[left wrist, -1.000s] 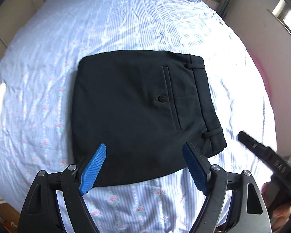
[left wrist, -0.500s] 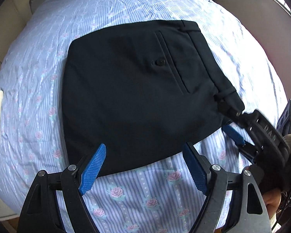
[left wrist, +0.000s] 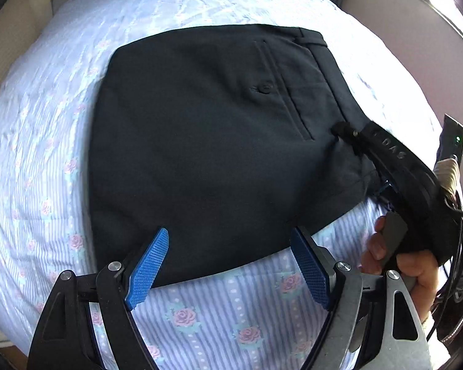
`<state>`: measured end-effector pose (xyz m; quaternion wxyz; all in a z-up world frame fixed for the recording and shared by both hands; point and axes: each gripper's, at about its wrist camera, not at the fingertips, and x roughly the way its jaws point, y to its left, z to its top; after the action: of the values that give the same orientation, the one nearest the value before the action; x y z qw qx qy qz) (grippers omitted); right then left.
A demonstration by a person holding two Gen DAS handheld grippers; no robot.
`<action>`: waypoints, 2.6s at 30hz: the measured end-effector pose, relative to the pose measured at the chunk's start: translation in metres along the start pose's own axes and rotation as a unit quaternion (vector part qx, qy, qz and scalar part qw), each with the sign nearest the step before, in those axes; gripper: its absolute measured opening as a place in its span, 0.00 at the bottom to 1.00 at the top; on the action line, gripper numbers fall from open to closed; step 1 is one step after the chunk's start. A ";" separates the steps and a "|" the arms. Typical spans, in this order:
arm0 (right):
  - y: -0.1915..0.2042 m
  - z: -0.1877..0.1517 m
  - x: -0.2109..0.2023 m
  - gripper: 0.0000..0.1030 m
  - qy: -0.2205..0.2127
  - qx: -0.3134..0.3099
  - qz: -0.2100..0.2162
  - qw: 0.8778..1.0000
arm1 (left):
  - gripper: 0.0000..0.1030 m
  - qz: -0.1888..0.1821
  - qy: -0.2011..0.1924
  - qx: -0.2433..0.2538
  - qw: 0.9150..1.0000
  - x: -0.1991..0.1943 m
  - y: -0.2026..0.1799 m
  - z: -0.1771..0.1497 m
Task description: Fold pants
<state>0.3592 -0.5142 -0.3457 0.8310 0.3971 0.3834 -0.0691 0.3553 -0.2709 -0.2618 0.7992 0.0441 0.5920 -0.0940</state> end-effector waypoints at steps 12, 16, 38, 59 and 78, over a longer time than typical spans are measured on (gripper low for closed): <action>0.060 -0.001 -0.013 0.31 0.011 -0.126 -0.154 0.980 | 0.79 -0.047 -0.027 -0.015 0.998 -0.019 0.087 0.021; 0.070 -0.001 -0.012 0.31 0.017 -0.126 -0.182 0.975 | 0.79 -0.071 -0.028 -0.007 0.997 -0.011 0.116 0.041; 0.096 0.013 0.043 0.33 0.024 -0.132 -0.278 0.951 | 0.54 -0.291 0.015 -0.090 0.952 0.097 0.206 0.148; 0.128 0.019 -0.022 0.20 0.031 -0.175 -0.192 0.965 | 0.17 -0.223 -0.034 -0.040 0.973 0.000 0.145 0.162; 0.318 -0.152 -0.191 0.19 0.079 -0.331 -0.067 0.938 | 0.17 -0.132 -0.121 -0.129 0.975 -0.246 0.326 -0.054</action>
<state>0.2710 -0.2275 -0.0801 0.8759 0.0769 0.4749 0.0376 0.3016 0.0816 -0.0565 0.8445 -0.1496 0.4984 -0.1263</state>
